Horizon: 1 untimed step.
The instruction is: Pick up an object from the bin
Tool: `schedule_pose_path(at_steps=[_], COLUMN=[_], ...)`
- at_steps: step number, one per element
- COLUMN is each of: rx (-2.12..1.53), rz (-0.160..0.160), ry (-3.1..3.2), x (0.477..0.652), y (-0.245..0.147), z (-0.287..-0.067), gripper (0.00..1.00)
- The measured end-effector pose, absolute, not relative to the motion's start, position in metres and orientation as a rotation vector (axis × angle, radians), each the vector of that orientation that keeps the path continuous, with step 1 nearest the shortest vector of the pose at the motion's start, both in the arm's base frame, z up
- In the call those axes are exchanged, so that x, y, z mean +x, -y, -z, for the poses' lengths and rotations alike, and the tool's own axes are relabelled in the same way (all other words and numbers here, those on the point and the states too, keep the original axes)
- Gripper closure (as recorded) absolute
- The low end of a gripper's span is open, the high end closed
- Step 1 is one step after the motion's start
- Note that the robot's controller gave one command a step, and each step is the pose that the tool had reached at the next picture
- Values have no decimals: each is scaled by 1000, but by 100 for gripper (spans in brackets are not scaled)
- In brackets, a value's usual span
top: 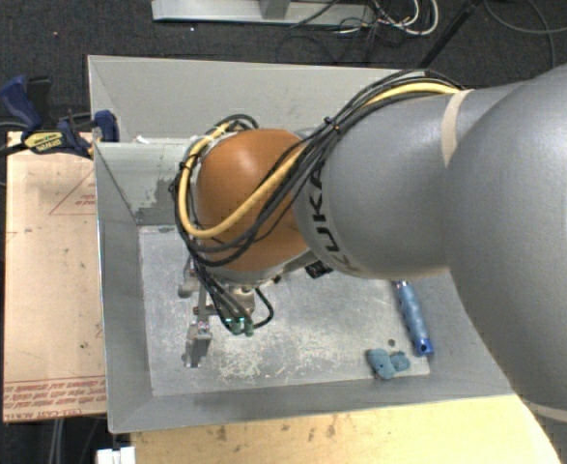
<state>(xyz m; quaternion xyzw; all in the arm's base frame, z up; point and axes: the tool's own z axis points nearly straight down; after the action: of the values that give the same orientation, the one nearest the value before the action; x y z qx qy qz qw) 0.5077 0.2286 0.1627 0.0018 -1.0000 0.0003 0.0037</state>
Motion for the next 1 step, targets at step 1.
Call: schedule_pose_path(at_steps=[1], rx=[866], rz=[4], ry=[3025], x=[529], y=[-240], z=[-74], gripper=[0])
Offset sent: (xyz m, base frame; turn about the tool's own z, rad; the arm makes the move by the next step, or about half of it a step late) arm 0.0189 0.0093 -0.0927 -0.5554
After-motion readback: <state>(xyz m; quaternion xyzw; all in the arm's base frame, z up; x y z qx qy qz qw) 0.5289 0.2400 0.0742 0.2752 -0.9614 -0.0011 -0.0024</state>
